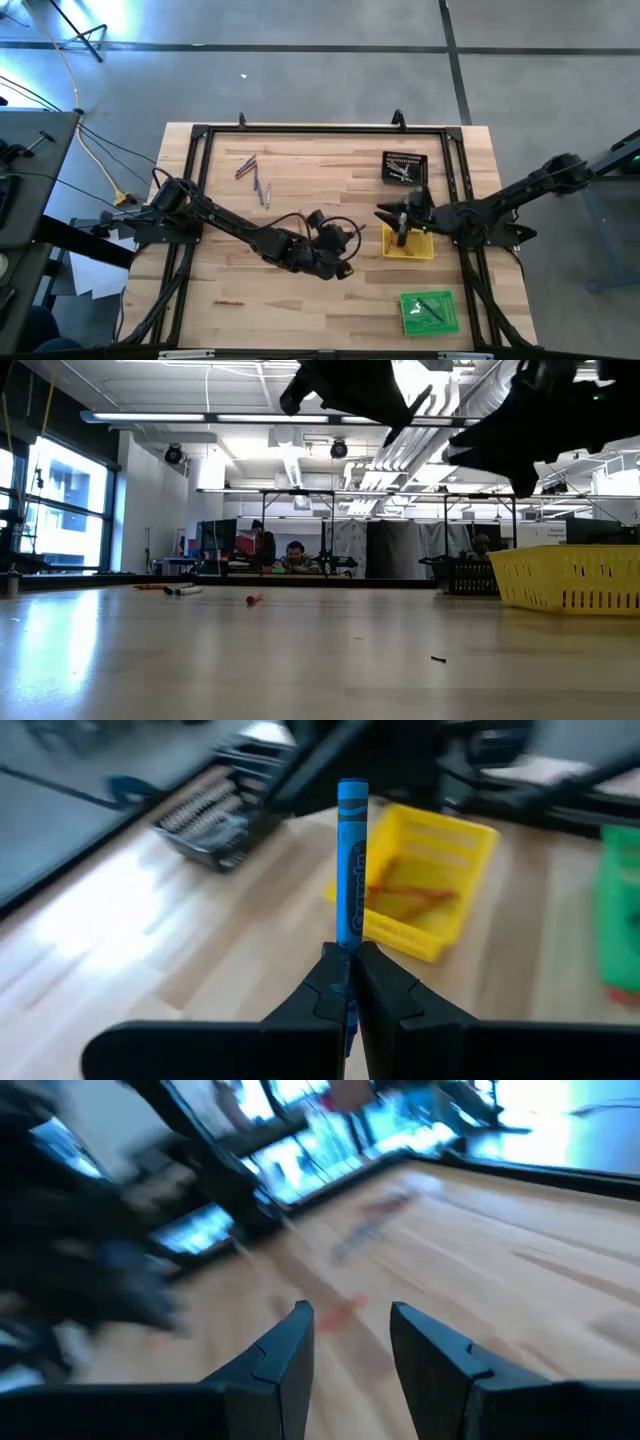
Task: Sort crayons
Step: Put the blue crayon into the green basket, then put the orange crayon into the yellow basket
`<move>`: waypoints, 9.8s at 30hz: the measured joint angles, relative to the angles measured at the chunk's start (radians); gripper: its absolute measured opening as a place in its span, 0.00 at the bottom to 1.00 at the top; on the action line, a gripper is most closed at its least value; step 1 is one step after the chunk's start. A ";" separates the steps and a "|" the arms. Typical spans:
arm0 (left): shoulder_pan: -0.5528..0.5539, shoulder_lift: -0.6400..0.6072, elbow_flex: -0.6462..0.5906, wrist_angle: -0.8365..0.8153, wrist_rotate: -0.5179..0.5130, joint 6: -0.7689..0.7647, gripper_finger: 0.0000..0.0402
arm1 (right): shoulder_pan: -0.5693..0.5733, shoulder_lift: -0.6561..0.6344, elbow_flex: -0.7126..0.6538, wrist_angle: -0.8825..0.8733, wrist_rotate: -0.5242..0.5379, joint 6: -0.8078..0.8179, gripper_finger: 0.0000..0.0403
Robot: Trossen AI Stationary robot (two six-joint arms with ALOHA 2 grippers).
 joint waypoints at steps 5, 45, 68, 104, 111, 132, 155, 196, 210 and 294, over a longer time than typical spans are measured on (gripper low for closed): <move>0.001 0.000 0.000 0.011 -0.081 -0.037 0.00 | 0.071 0.000 -0.059 0.223 -0.007 0.019 0.32; 0.000 0.000 0.000 0.262 0.012 0.089 0.00 | 0.141 0.262 0.236 0.226 0.006 -0.189 0.04; -0.029 0.000 0.000 0.164 0.065 0.153 0.29 | 0.188 -0.036 0.324 -0.780 -0.108 0.460 0.01; -0.121 0.000 0.000 0.044 0.053 0.054 0.27 | 0.626 0.794 0.966 -1.471 -0.655 1.101 0.03; -0.123 0.000 0.000 0.044 0.052 0.070 0.27 | 0.626 0.794 0.966 -1.453 -0.662 1.094 0.12; -0.151 -0.056 0.002 -0.168 0.015 -0.046 0.27 | 0.624 0.670 1.255 -1.791 -0.214 0.943 0.29; -0.348 -0.098 -0.025 -0.946 0.849 -0.621 0.27 | 0.464 0.670 1.291 -1.877 0.082 0.382 0.29; -0.601 -0.097 -0.264 -0.859 0.763 -0.543 0.16 | 0.455 0.671 1.290 -1.857 0.217 0.364 0.29; -0.601 -0.097 -0.334 -0.741 0.767 -0.556 0.16 | 0.455 0.671 1.290 -1.853 0.211 0.392 0.29; -0.263 -0.345 -0.443 0.320 -0.295 0.255 0.00 | 0.308 0.671 1.115 -1.086 0.203 -0.263 0.29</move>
